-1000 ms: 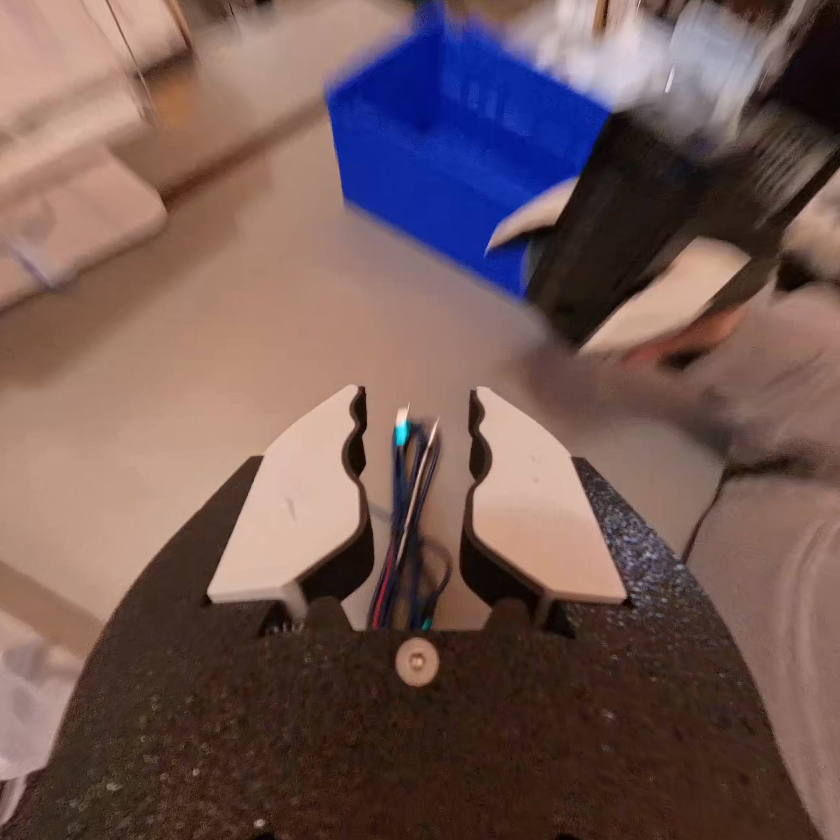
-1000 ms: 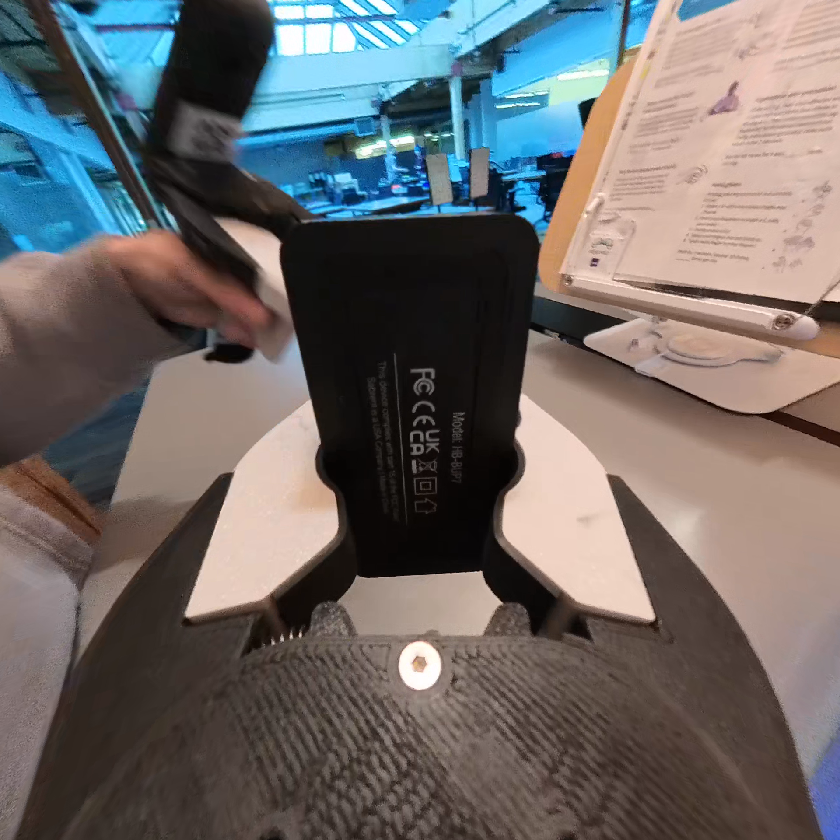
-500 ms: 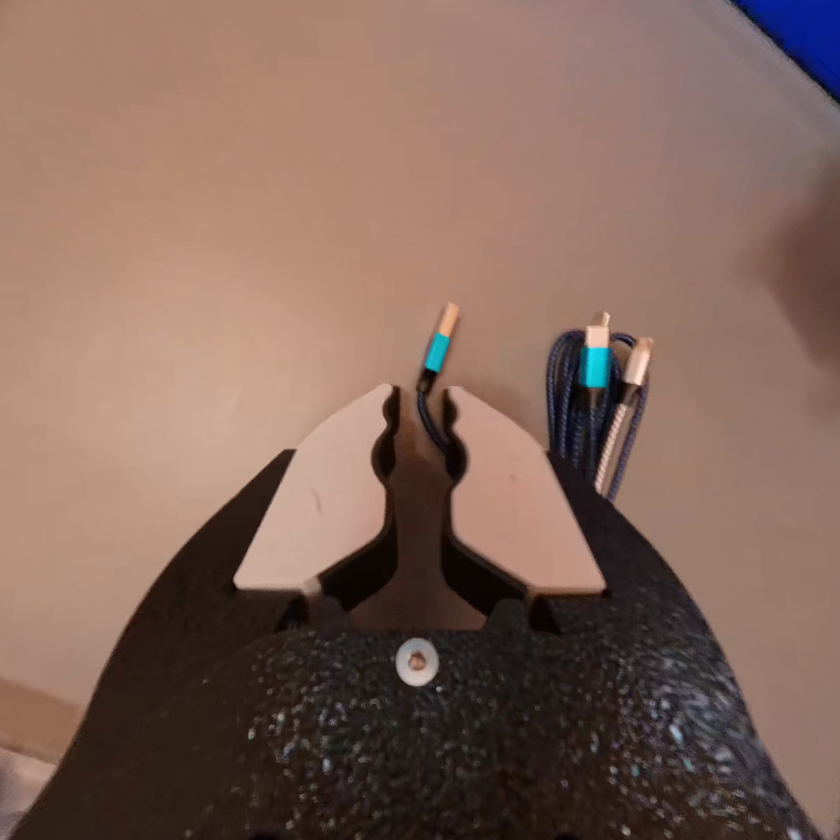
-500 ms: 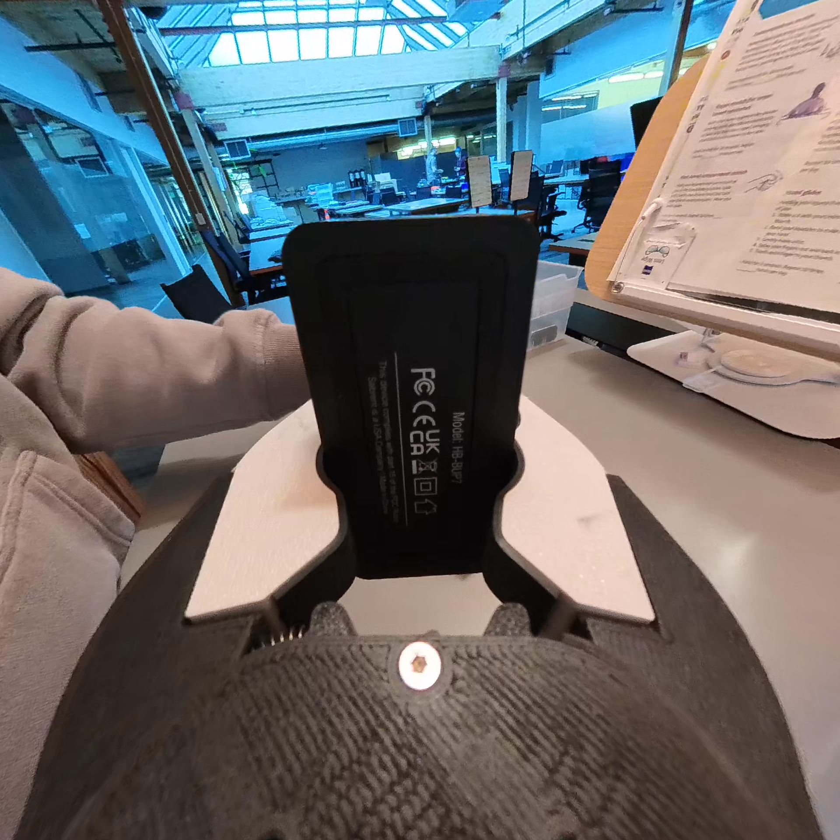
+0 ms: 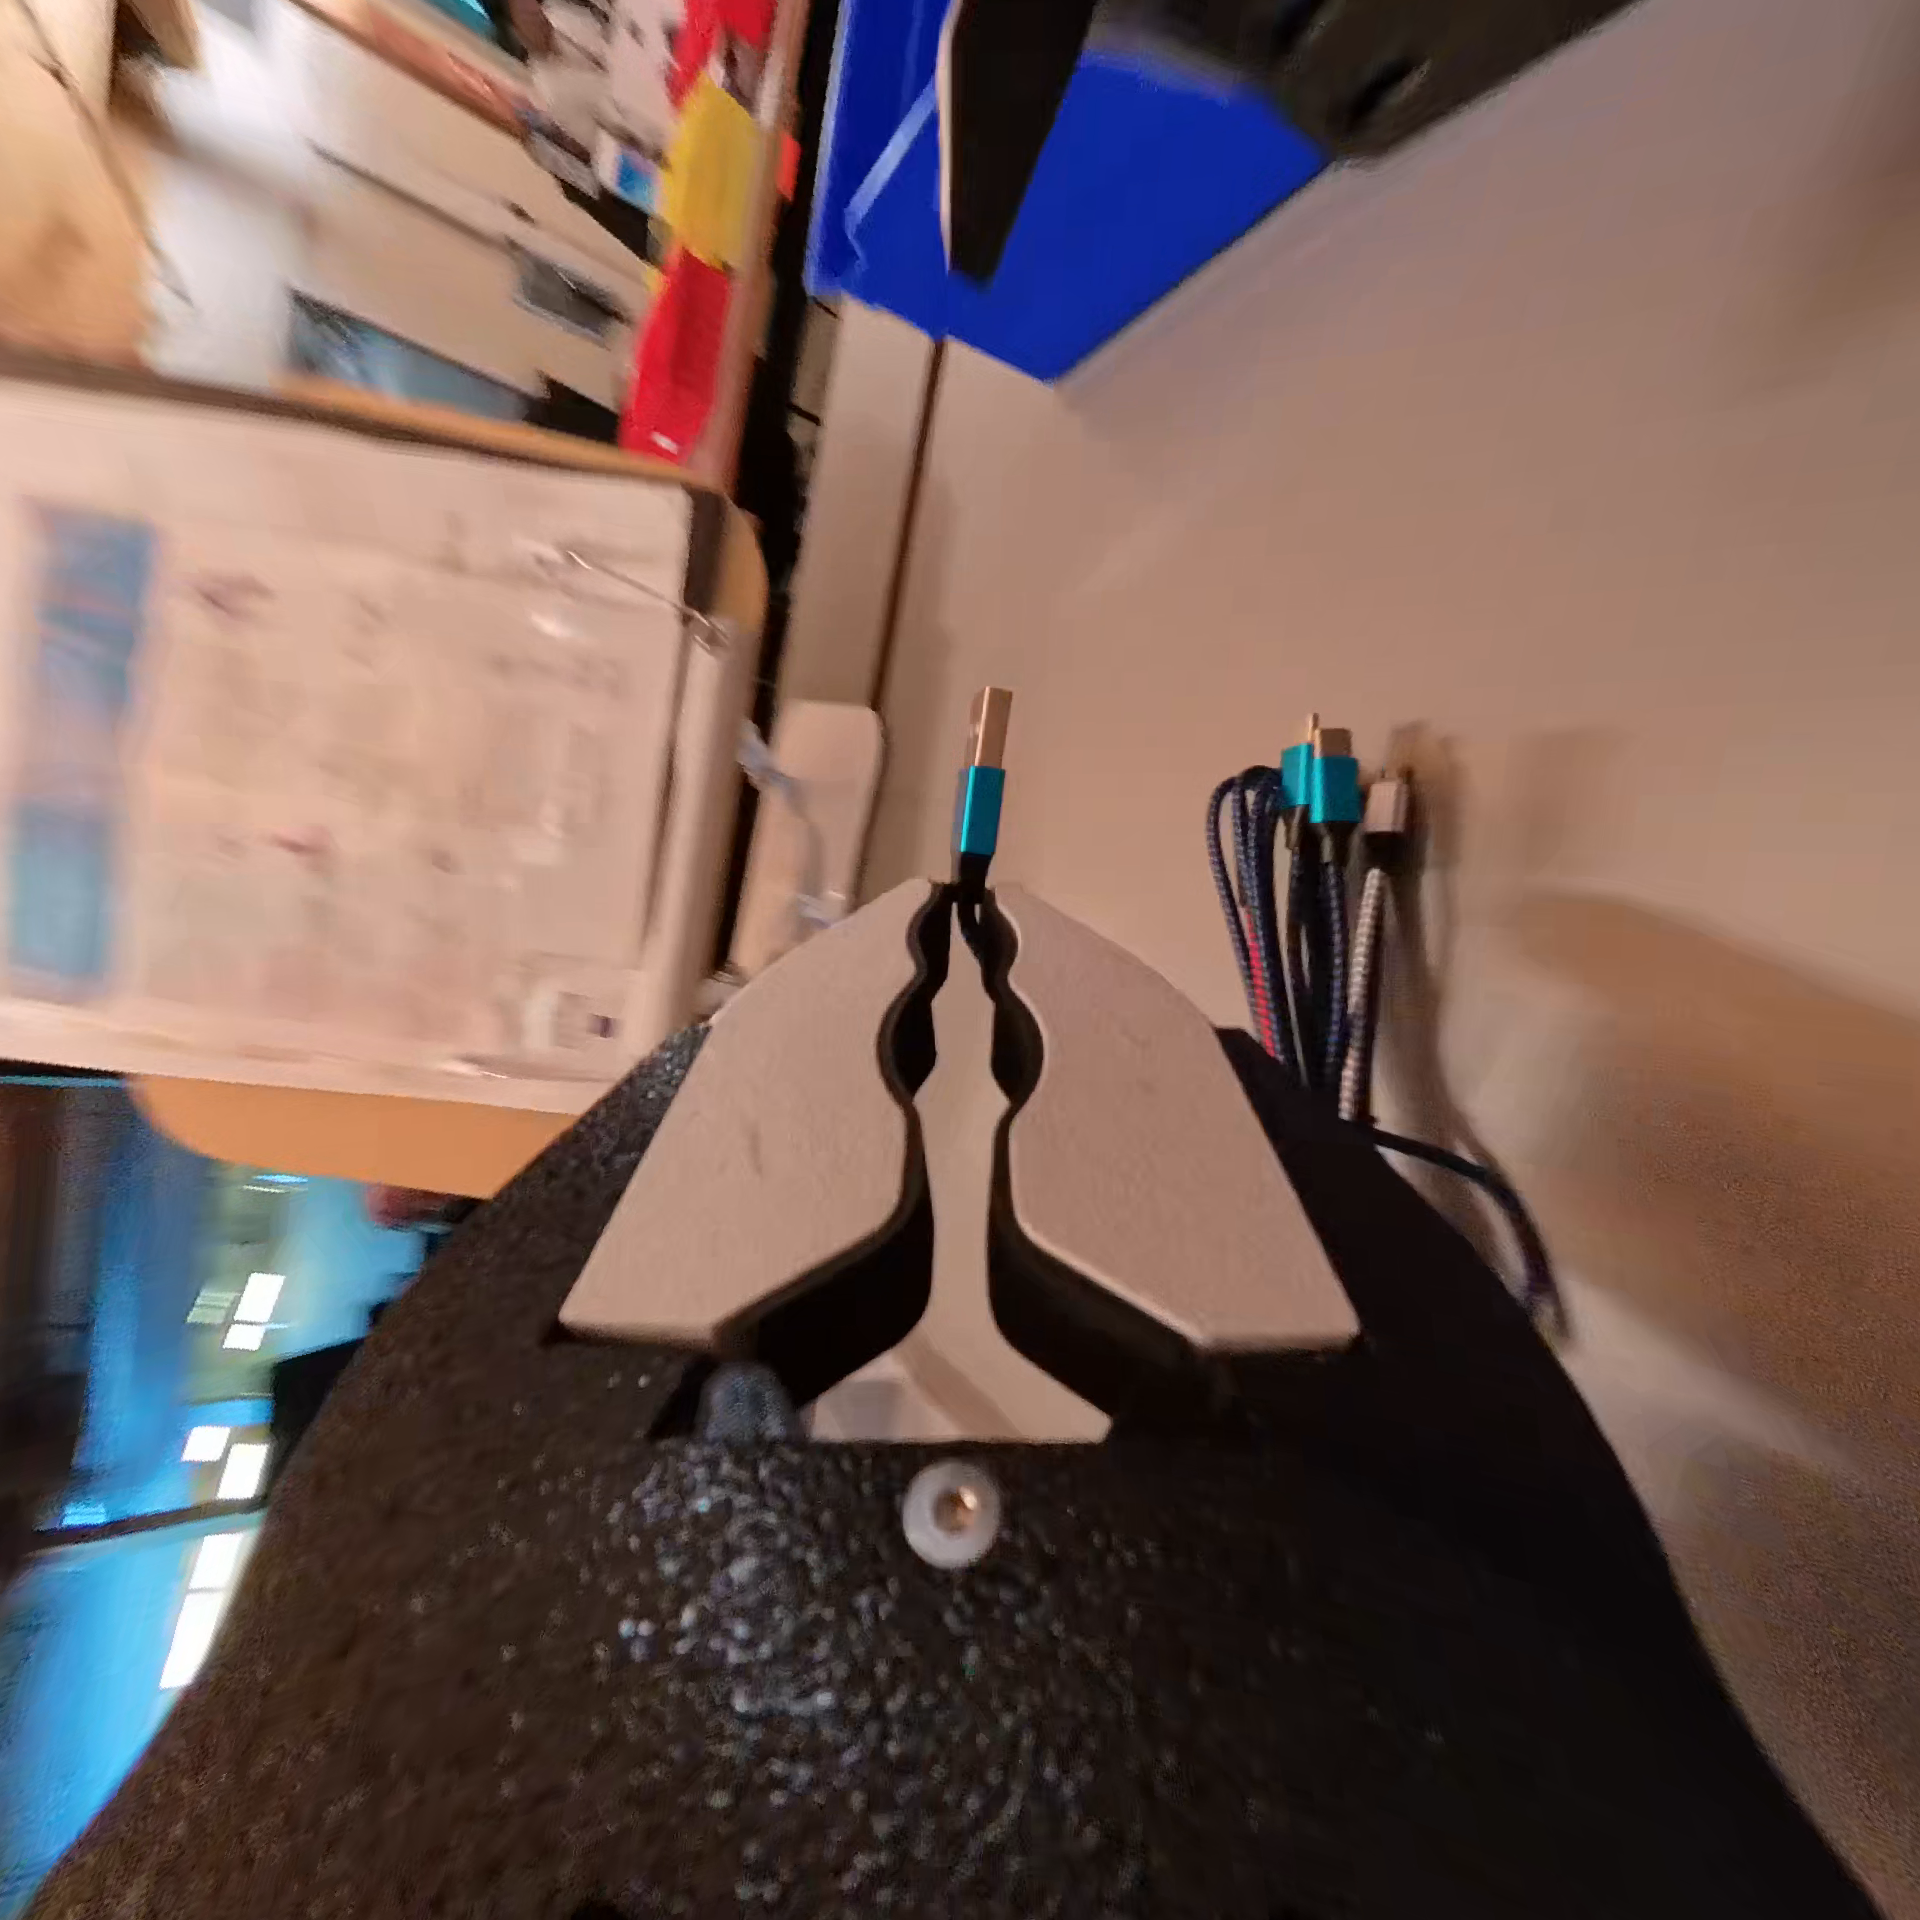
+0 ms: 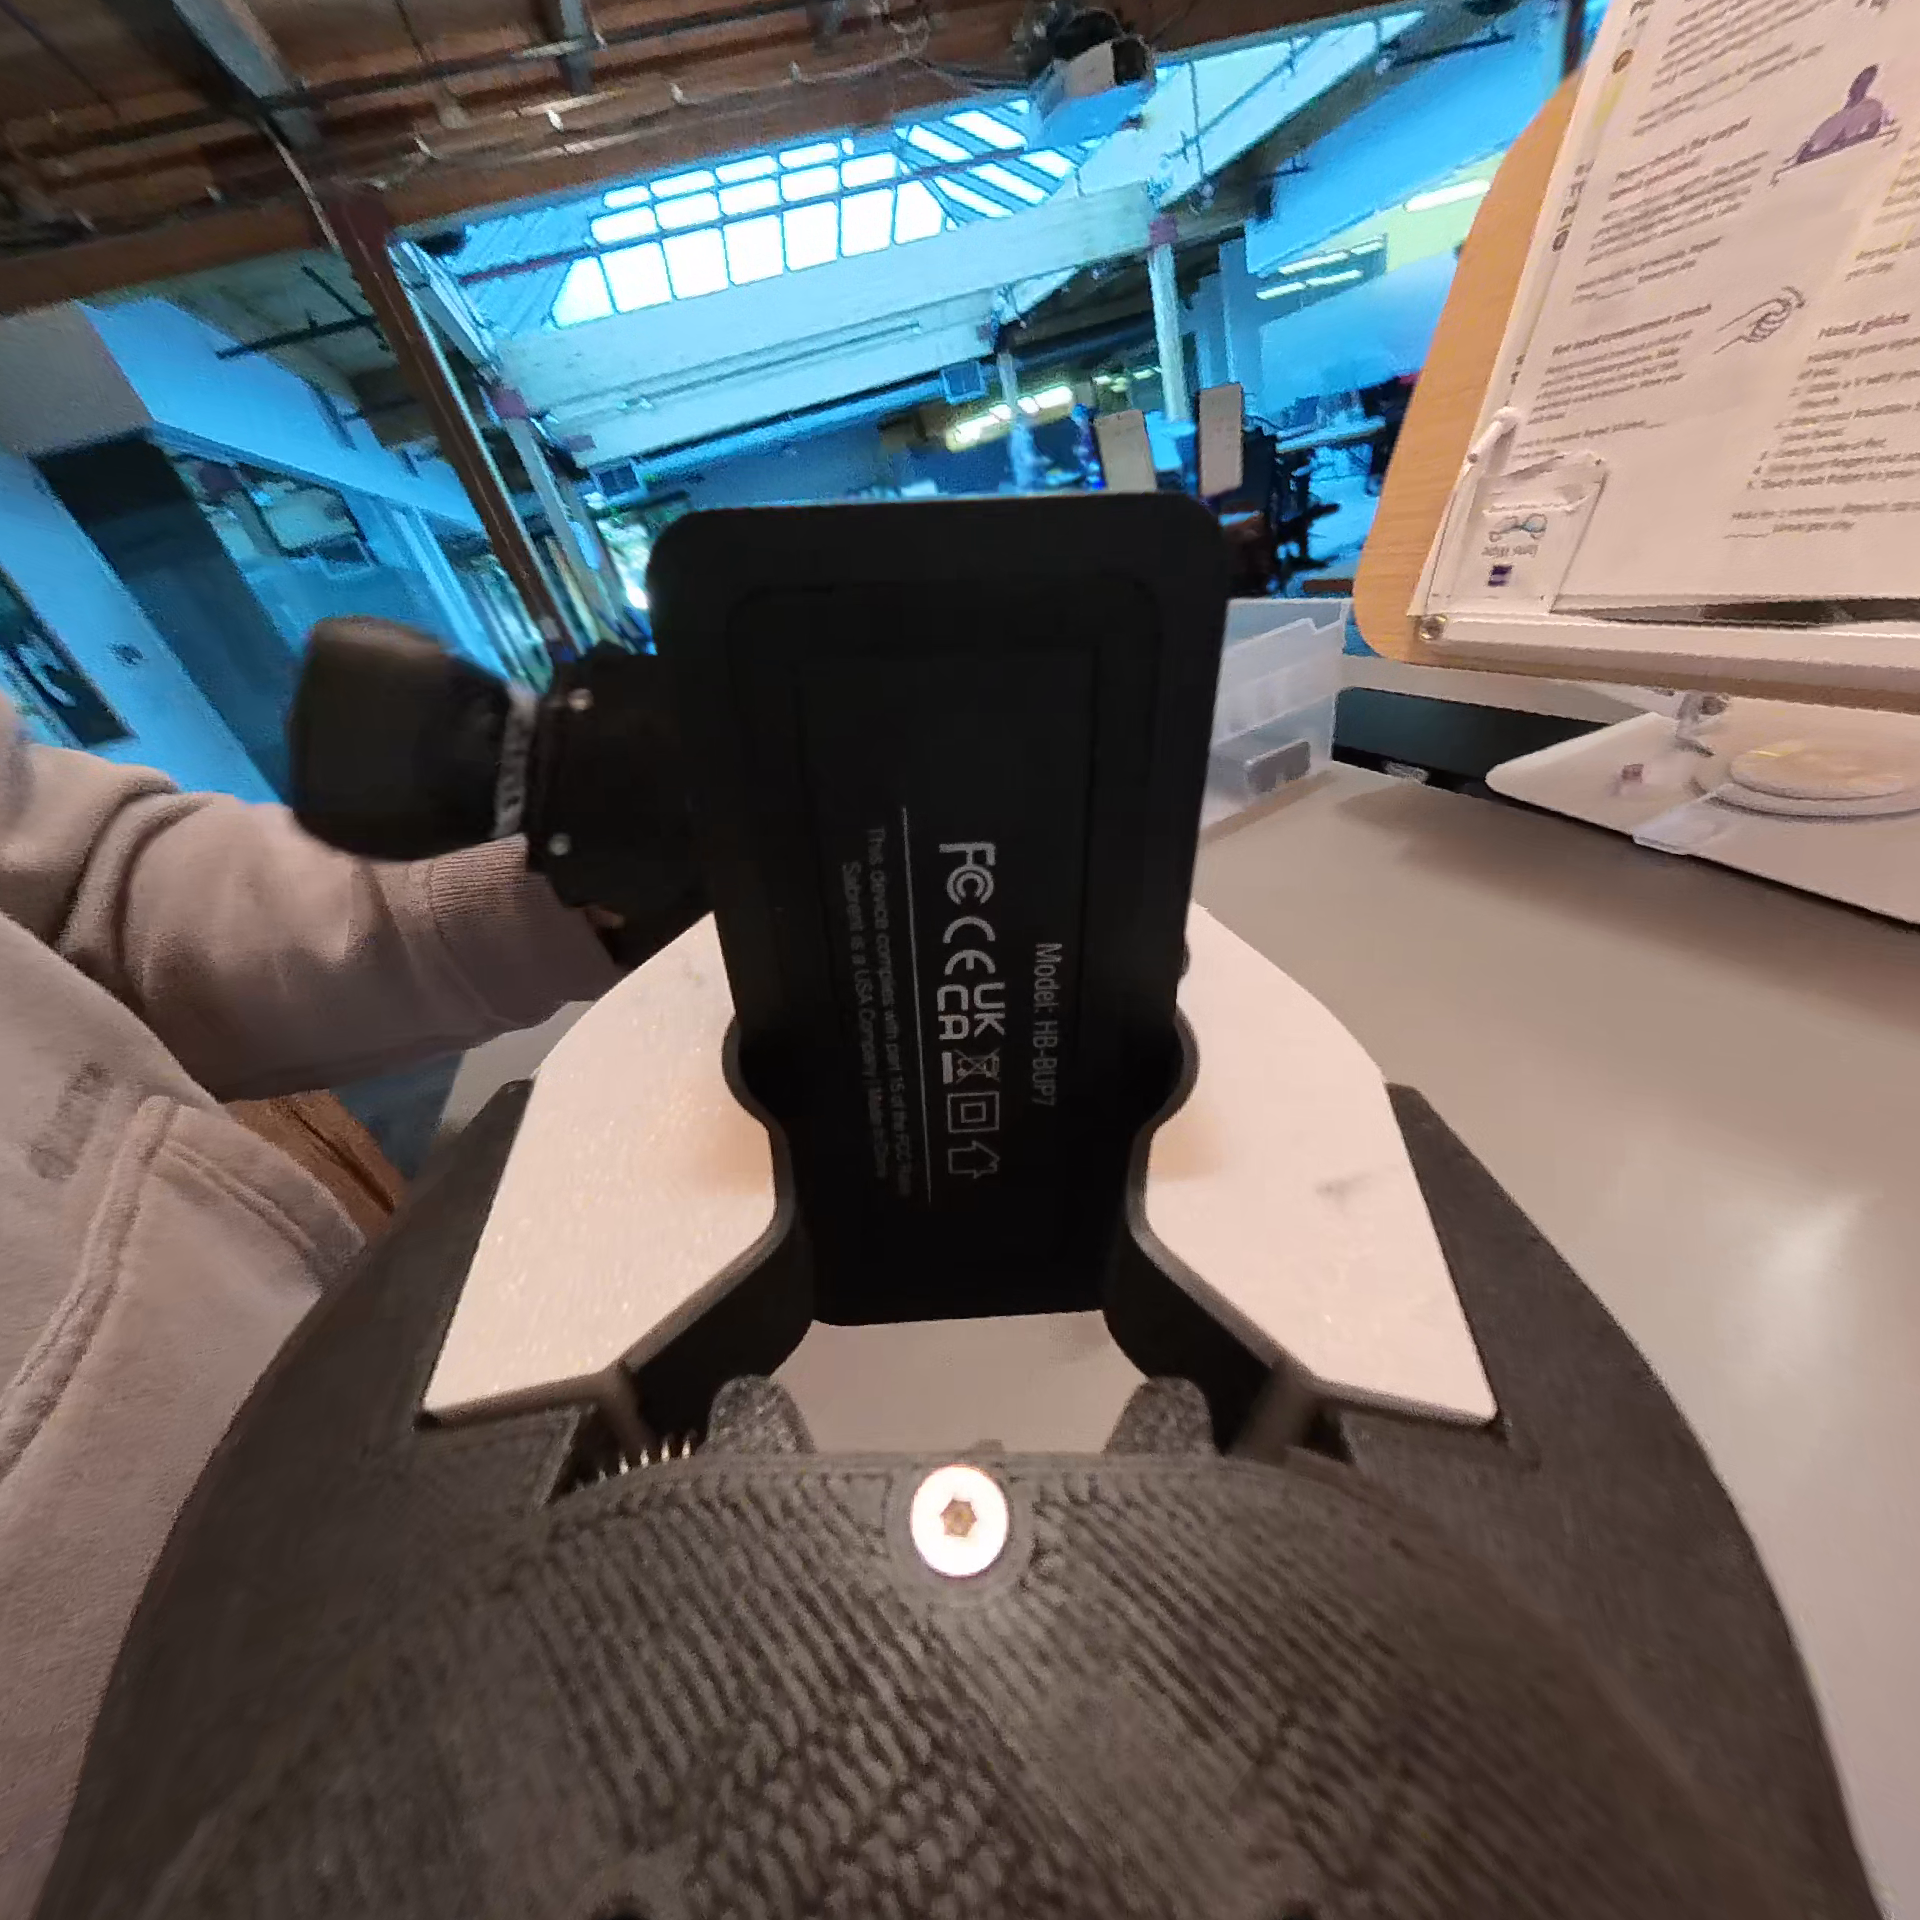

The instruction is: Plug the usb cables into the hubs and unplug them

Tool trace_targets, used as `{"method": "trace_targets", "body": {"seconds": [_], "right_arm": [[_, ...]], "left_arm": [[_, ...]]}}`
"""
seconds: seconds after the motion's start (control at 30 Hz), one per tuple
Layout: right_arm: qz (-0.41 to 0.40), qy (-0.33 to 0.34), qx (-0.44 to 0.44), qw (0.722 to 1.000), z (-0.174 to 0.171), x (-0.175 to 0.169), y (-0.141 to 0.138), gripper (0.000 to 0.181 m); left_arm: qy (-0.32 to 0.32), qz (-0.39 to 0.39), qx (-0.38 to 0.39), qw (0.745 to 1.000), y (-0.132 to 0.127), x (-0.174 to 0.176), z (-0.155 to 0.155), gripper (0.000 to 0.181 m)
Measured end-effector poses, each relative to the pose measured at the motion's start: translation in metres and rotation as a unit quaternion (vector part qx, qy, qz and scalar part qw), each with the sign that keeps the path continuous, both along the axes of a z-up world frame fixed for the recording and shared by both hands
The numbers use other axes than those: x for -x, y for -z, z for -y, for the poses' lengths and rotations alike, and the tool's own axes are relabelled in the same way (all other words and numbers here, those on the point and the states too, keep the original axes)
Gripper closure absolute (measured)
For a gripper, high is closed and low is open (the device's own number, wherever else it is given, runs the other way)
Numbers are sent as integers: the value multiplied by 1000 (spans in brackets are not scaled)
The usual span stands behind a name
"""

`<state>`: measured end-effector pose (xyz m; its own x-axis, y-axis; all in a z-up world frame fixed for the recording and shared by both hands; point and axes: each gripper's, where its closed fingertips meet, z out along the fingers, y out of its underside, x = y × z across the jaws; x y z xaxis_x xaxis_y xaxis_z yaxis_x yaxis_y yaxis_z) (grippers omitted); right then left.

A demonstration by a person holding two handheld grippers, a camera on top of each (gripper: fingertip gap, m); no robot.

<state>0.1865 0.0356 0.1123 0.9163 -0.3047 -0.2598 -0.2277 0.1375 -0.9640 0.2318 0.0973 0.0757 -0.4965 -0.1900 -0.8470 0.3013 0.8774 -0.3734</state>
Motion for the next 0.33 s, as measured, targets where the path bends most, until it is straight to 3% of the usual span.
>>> {"method": "trace_targets", "body": {"seconds": [0.03, 0.13, 0.33], "right_arm": [[0, -9, -12, 1000, 0, 1, -1, 110], [0, -34, -48, 998, -1, 6, -6, 110], [15, -77, -88, 993, -4, 19, -12, 110]], "left_arm": [[7, 35, -18, 999, -9, 6, 4, 177], [27, 97, -56, 993, -28, 25, 19, 177], [46, 98, -68, 992, -39, 43, 41, 177]]}}
